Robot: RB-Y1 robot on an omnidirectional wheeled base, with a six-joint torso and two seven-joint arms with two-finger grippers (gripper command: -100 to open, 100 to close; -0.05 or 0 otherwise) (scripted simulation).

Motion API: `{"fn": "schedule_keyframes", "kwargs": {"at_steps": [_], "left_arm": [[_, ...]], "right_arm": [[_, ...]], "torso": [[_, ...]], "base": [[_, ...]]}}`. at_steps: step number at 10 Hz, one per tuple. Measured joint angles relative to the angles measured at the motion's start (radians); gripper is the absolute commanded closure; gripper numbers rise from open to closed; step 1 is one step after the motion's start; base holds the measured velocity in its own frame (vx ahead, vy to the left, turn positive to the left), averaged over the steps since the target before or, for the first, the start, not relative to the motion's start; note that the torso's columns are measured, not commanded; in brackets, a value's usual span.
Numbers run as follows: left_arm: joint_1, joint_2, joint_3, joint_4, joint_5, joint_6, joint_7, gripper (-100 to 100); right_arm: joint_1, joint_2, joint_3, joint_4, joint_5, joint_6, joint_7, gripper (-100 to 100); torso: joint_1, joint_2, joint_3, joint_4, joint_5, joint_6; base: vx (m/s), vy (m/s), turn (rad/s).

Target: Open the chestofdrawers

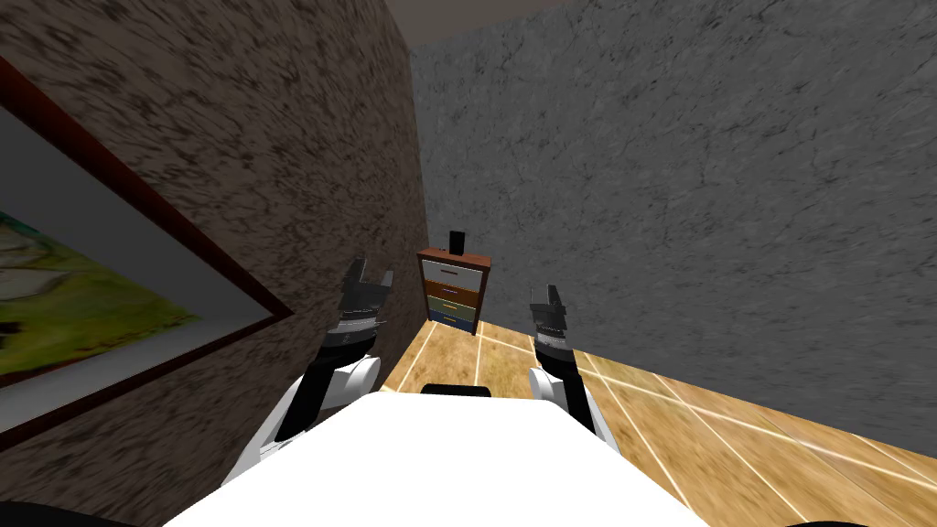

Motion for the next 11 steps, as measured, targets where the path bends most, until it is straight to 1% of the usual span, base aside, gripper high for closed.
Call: {"fn": "schedule_keyframes", "kwargs": {"at_steps": [1,2,9,10,11], "left_arm": [[0.000,0.000,0.000,0.000,0.000,0.000,0.000,0],[0.000,0.000,0.000,0.000,0.000,0.000,0.000,0],[0.000,0.000,0.000,0.000,0.000,0.000,0.000,0],[0.000,0.000,0.000,0.000,0.000,0.000,0.000,-100],[-0.005,0.026,0.001,0.006,0.001,0.007,0.002,-100]], "right_arm": [[0.000,0.000,0.000,0.000,0.000,0.000,0.000,0],[0.000,0.000,0.000,0.000,0.000,0.000,0.000,0],[0.000,0.000,0.000,0.000,0.000,0.000,0.000,0],[0.000,0.000,0.000,0.000,0.000,0.000,0.000,0],[0.000,0.000,0.000,0.000,0.000,0.000,0.000,0]], "torso": [[0.000,0.040,-0.082,0.041,0.000,0.000],[0.000,0.104,-0.209,0.105,0.000,0.000],[0.000,0.618,-1.234,0.617,0.000,0.000],[0.000,0.691,-1.382,0.691,0.000,0.000],[0.000,0.723,-1.452,0.724,0.000,0.000]], "base": [[0.000,0.000,0.000],[0.000,0.000,0.000],[0.000,0.000,0.000],[0.040,-0.004,-0.041],[0.066,0.007,-0.055]]}}
